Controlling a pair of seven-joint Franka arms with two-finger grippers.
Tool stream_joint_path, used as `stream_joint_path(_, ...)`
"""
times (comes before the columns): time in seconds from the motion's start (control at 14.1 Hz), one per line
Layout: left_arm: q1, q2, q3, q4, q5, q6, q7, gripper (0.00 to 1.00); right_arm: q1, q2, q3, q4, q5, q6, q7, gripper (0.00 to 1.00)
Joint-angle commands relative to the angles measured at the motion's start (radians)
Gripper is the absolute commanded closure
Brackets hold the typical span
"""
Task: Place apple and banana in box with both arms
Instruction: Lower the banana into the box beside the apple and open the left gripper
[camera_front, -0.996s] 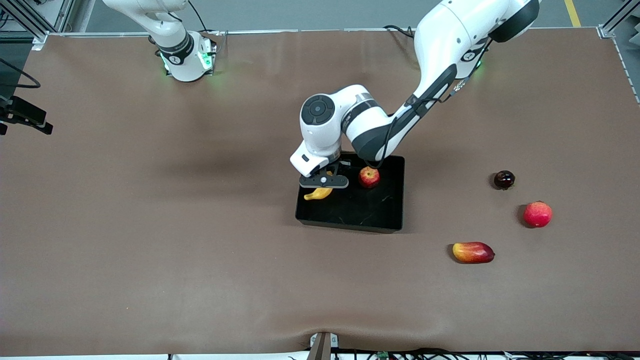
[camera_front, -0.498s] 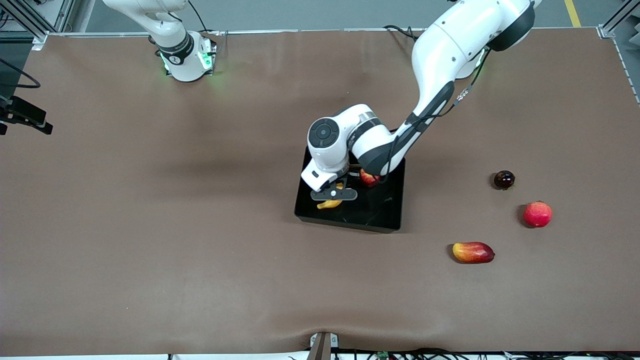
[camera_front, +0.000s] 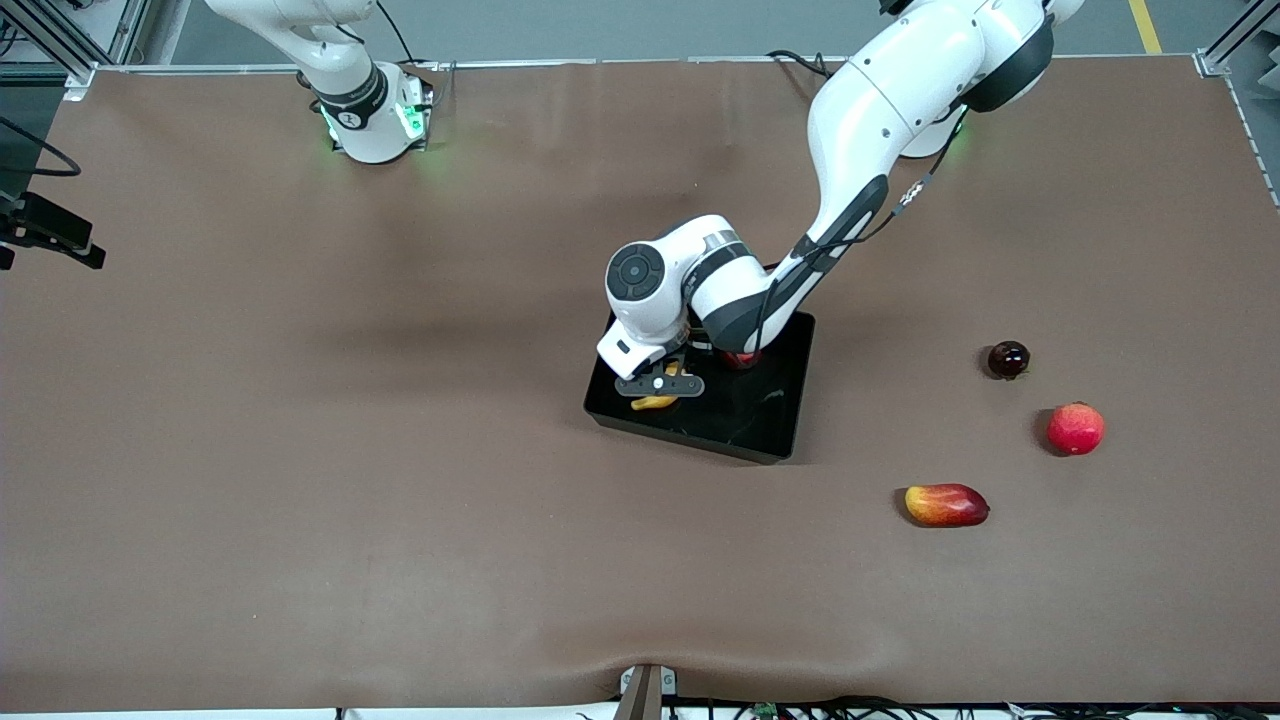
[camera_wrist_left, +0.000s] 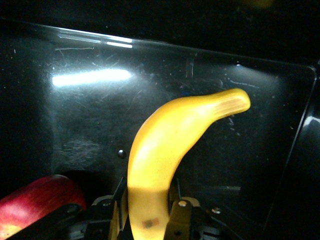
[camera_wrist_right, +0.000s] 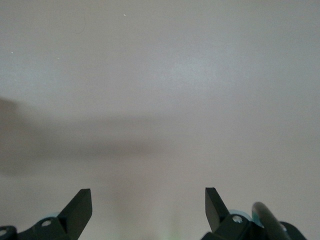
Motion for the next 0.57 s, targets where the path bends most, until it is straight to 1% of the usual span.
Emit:
stream_joint_path(0.0,0.008,-0.026,0.000,0.023,0.011,-0.010,0.004,0.13,-0.018,0.002,0.011,0.016,0.007,-0.015,0.014,0.00)
stream_joint_path(0.07,0.014,-0.042,-0.003,0.023,-0.002,-0.019,0.003,0.00,-0.017,0.002,0.011,0.016,0.007,-0.015,0.014,0.00)
stream_joint_path(0.21,0.053,-0.101,-0.007,0.026,-0.008,-0.048,0.000,0.00,-0.017,0.002,0.011,0.016,0.007,-0.015,0.014,0.00)
stream_joint_path(0.28,0.080,-0.150,-0.012,0.029,-0.012,-0.092,0.003,0.00,-0.017,0.002,0.011,0.016,0.007,-0.013,0.015,0.00)
stream_joint_path(0.43,0.169,-0.279,-0.013,0.046,-0.099,-0.203,0.033,0.00,-0.018,0.002,0.011,0.016,0.007,-0.015,0.014,0.00)
stream_joint_path(0.5,0.218,-0.345,-0.012,0.044,-0.121,-0.221,0.090,0.00,-0.018,0.002,0.011,0.016,0.007,-0.015,0.015,0.00)
